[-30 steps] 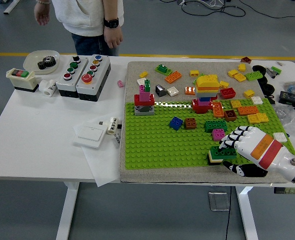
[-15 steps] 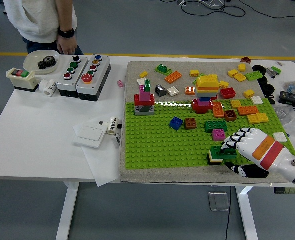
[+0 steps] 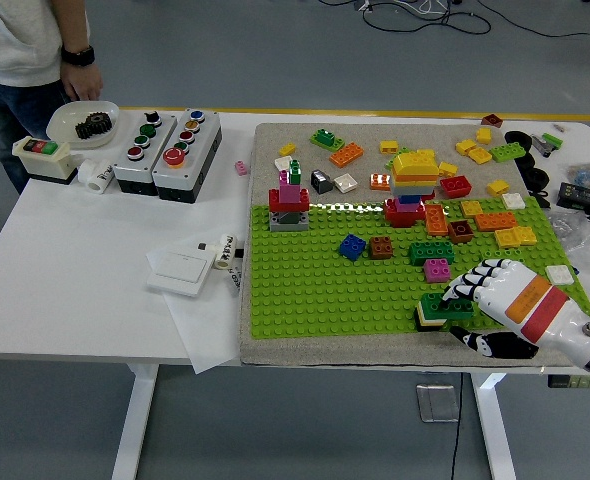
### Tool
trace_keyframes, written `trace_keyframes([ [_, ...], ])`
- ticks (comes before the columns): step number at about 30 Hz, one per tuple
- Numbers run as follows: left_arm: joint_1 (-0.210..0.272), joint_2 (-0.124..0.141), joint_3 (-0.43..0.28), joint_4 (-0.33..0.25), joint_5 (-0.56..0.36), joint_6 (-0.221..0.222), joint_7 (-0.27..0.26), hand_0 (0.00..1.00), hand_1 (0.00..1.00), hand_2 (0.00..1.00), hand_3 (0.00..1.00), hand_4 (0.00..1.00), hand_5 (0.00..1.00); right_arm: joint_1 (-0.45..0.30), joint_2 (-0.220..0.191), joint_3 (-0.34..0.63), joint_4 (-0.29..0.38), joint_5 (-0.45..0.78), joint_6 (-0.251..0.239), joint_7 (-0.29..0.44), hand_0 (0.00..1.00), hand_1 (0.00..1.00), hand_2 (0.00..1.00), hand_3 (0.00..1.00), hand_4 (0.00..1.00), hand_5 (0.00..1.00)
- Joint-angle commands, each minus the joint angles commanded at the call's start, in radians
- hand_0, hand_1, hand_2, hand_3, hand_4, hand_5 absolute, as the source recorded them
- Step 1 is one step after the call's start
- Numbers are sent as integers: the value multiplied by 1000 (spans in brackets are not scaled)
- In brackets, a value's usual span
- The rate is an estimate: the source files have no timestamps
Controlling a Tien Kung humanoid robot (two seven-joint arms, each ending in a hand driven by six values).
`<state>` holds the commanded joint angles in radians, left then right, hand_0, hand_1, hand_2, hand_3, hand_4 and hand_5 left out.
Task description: Pick up the brick,pile it on top of brick,press brick,pick up the brick,pile it on top of brick,press brick
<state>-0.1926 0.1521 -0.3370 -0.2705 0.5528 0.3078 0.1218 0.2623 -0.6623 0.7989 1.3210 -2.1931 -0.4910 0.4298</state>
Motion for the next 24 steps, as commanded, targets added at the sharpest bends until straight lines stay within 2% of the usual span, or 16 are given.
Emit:
trace_keyframes([
  [16, -6, 2, 10, -1, -13, -2, -4, 789, 788, 771, 623, 682, 640, 0, 7, -1, -11, 3, 3, 0, 490, 530, 614, 580, 664, 324],
  [24, -6, 1, 11, -1, -14, -2, -4, 789, 788, 771, 624, 683, 640, -3, 4, 21, 5, 16, -7, 1, 489, 526, 613, 580, 660, 320],
])
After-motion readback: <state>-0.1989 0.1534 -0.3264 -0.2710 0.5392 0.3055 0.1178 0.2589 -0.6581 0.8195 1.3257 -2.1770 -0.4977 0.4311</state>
